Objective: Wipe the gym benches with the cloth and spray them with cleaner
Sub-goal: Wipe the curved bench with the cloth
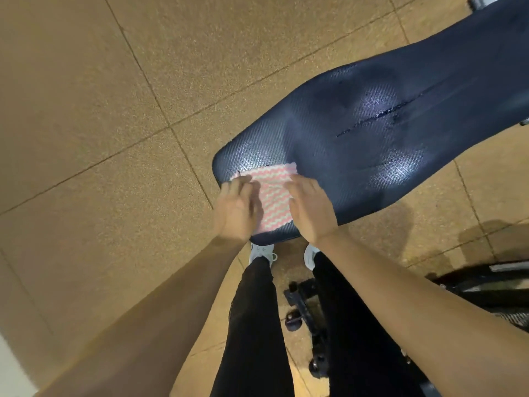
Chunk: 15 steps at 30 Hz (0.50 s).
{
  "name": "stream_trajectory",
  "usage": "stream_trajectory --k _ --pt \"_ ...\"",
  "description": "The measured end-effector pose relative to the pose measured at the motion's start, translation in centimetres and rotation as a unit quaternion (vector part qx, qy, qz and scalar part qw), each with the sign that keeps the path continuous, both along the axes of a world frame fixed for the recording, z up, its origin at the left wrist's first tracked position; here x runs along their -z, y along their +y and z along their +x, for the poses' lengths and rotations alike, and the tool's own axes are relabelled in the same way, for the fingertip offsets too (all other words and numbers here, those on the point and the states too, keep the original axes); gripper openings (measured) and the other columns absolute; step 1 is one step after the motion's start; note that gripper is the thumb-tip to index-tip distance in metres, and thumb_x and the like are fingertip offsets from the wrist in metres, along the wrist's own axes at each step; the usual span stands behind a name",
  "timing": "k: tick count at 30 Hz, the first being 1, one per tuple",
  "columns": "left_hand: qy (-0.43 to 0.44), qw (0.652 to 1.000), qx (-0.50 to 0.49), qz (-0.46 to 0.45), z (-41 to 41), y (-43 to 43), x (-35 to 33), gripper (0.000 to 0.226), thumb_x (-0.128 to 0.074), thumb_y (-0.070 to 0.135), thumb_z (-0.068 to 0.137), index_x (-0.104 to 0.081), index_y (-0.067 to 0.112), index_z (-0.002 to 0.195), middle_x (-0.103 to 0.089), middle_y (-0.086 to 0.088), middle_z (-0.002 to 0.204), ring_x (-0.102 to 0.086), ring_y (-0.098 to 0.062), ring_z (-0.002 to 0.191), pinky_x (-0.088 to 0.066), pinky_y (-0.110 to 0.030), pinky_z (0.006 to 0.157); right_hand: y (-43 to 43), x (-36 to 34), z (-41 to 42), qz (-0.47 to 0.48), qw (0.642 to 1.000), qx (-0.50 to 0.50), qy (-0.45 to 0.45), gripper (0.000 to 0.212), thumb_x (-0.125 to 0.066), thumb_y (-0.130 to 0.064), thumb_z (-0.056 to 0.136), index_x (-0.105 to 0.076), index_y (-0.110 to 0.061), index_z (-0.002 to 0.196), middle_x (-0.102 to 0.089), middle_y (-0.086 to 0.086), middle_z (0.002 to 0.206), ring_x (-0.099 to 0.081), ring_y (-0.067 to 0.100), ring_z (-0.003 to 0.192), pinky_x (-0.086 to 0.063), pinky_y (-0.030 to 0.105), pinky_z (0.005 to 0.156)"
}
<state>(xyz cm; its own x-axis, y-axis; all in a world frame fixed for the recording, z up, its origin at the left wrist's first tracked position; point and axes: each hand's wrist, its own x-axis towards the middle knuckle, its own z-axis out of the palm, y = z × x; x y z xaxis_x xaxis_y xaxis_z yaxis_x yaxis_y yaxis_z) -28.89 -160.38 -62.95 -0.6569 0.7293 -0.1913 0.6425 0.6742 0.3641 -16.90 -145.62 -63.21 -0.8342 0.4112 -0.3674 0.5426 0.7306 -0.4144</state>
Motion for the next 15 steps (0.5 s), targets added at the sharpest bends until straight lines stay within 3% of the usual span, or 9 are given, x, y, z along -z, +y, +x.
stream_trajectory --k 1,3,5,7,11,15 --pt "-0.026 0.997 0.070 0.001 0.0 0.1 0.9 0.040 -0.062 0.011 0.092 -0.064 0.007 0.131 -0.058 -0.014 0.142 -0.056 -0.033 0.123 -0.050 -0.043 0.098 -0.1 0.5 0.0 -0.013 0.999 -0.045 -0.001 0.044 -0.071 -0.010 0.092 -0.060 -0.016 0.134 -0.053 0.006 0.146 -0.052 0.026 0.131 -0.046 0.039 0.110" --pt "-0.076 0.980 0.168 -0.071 -0.2 0.2 2.4 0.055 -0.049 0.028 0.103 -0.038 0.015 0.156 -0.027 -0.010 0.166 -0.026 -0.032 0.152 -0.029 -0.048 0.122 0.0 1.7 0.2 -0.019 0.994 -0.103 -0.030 0.057 -0.078 -0.007 0.085 -0.058 -0.017 0.137 -0.047 0.006 0.153 -0.044 0.025 0.141 -0.040 0.040 0.115" --pt "-0.082 0.959 0.216 -0.163 -0.5 0.2 3.7 0.066 -0.033 0.043 0.108 -0.003 0.023 0.163 0.007 -0.006 0.170 0.008 -0.029 0.157 -0.006 -0.050 0.127 0.4 2.4 0.4 -0.013 0.990 -0.131 -0.053 0.069 -0.082 -0.006 0.081 -0.053 -0.019 0.142 -0.042 0.006 0.157 -0.038 0.024 0.146 -0.034 0.040 0.118" --pt "-0.054 0.952 0.229 -0.197 -0.8 0.4 4.6 0.071 -0.024 0.053 0.107 0.014 0.027 0.161 0.023 -0.009 0.167 0.022 -0.033 0.154 0.004 -0.054 0.126 0.9 2.6 0.6 0.006 0.990 -0.135 -0.050 0.072 -0.082 -0.012 0.082 -0.048 -0.021 0.145 -0.039 0.006 0.158 -0.035 0.026 0.148 -0.029 0.040 0.119" --pt "-0.031 0.960 0.182 -0.209 -1.8 1.8 5.5 0.082 -0.015 0.072 0.098 0.021 0.029 0.159 0.035 -0.014 0.161 0.026 -0.041 0.151 0.006 -0.064 0.121 2.0 2.3 1.8 0.051 0.994 -0.036 -0.088 0.072 -0.068 -0.036 0.093 -0.032 -0.022 0.154 -0.023 0.005 0.165 -0.022 0.031 0.151 -0.019 0.049 0.122" --pt "-0.015 0.968 0.160 -0.194 -3.5 3.0 6.2 0.090 -0.014 0.078 0.094 0.017 0.024 0.160 0.024 -0.019 0.165 0.020 -0.046 0.151 0.003 -0.068 0.120 3.1 2.5 3.7 0.066 0.990 0.062 -0.112 0.074 -0.057 -0.055 0.095 -0.030 -0.021 0.156 -0.024 0.006 0.165 -0.022 0.032 0.151 -0.021 0.054 0.120"
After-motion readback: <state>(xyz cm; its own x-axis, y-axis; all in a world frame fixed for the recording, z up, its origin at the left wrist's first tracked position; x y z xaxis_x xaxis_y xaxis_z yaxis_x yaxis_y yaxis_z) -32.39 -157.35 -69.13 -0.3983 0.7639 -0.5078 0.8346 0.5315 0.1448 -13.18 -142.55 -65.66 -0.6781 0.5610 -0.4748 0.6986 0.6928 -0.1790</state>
